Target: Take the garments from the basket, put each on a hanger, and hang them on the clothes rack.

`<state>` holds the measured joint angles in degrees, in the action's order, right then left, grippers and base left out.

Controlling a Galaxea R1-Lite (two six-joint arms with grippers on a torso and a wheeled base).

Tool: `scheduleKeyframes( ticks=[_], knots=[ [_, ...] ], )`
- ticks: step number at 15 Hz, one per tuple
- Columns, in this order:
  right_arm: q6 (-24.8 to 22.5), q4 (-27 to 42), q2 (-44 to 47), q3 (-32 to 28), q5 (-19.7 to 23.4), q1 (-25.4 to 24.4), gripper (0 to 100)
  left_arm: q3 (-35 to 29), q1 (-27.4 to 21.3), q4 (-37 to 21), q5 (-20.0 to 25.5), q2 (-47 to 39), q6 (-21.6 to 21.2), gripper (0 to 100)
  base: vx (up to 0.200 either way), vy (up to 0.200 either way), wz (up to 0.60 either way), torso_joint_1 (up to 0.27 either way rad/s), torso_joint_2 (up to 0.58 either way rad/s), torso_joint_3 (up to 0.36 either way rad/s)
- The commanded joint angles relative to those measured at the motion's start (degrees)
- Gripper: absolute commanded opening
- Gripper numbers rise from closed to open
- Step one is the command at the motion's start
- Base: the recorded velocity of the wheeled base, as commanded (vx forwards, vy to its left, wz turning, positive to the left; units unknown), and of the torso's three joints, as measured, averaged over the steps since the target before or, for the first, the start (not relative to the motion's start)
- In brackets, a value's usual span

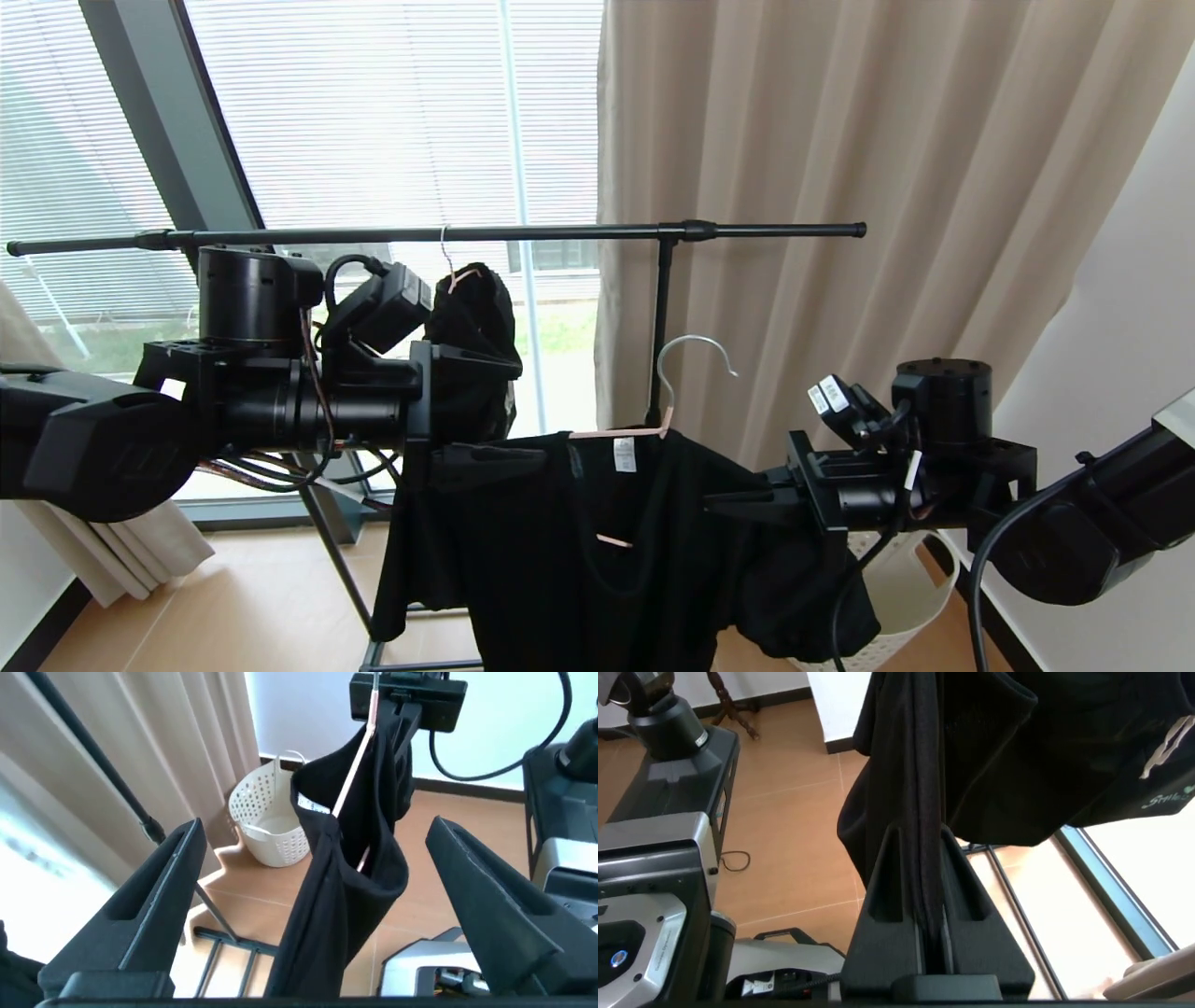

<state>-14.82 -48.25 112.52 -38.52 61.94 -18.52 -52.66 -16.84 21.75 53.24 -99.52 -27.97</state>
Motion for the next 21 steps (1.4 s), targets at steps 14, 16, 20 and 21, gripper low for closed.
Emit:
scheduleKeyframes(
  ticks=[14,16,20,21],
  knots=[
    [-2.4,0.0,-3.45,1.87,0.02,-0.03,0,1.51,-1.18,0.05,-0.24,-7.35,-4.91,100,0.0,0.0,0.0,0.0,0.0,0.0],
    [-3.63,0.0,-3.8,2.14,0.02,-0.12,0,1.6,-1.36,0.05,-0.24,-7.35,-4.91,100,0.0,0.0,0.0,0.0,0.0,0.0],
    [-3.63,0.0,-4.15,2.22,0.02,-0.12,0,2.3,-1.45,0.31,-0.24,-7.26,-5.26,0,0.0,0.0,0.0,0.0,0.0,0.0],
    [-3.63,0.0,-4.15,2.14,0.02,-0.12,0,2.74,-1.45,0.31,-0.24,-7.18,-5.7,0,0.0,0.0,0.0,0.0,0.0,0.0]
  ],
)
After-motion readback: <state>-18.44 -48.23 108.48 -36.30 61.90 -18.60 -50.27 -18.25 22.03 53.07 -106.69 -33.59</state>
